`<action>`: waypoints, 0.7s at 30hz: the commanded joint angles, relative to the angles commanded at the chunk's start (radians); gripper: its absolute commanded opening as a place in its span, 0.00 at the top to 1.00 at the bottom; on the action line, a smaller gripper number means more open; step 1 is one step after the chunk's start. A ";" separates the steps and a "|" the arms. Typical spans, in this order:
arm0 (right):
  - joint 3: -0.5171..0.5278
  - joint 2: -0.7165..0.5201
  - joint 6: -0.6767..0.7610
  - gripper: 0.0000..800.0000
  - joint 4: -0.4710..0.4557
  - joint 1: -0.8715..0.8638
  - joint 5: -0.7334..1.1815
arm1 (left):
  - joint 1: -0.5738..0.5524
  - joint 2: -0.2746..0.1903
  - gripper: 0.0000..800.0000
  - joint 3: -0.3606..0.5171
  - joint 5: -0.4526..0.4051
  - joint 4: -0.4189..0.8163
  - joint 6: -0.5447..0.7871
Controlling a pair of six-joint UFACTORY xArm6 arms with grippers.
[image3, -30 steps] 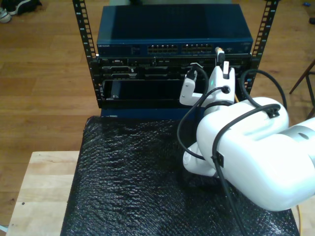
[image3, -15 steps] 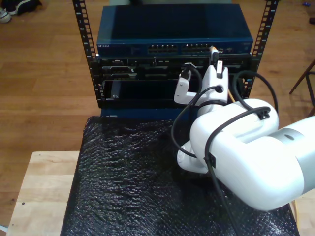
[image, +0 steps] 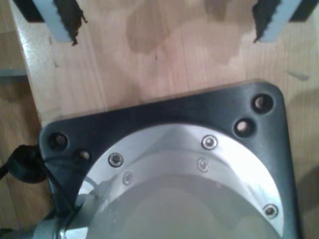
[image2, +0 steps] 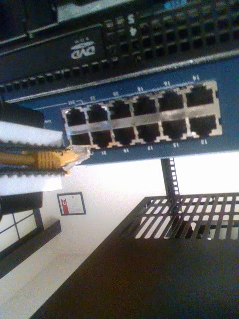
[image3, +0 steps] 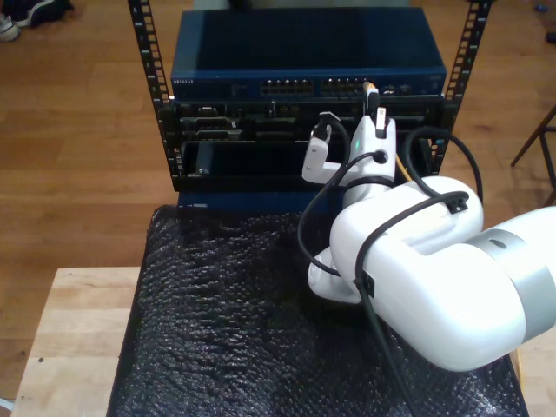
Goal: Grab the cable and plug it in
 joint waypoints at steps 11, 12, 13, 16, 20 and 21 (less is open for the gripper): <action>-0.006 0.014 -0.002 1.00 0.000 -0.002 0.002 | 0.000 0.000 0.00 0.000 0.000 0.000 0.000; -0.009 0.015 -0.002 1.00 0.000 -0.002 0.002 | 0.000 0.000 0.00 0.000 0.000 0.000 0.000; -0.012 0.015 -0.002 1.00 0.000 -0.002 0.002 | 0.000 0.000 0.00 0.000 0.000 0.000 0.000; -0.014 0.017 -0.002 1.00 -0.002 -0.002 0.009 | 0.000 0.000 0.00 0.000 0.000 0.000 0.000; -0.014 0.017 -0.003 1.00 -0.002 -0.003 0.015 | 0.000 0.000 0.00 0.000 0.000 0.000 0.000; -0.012 0.017 -0.008 1.00 -0.002 -0.005 0.015 | 0.000 0.000 0.00 0.000 0.000 0.000 0.000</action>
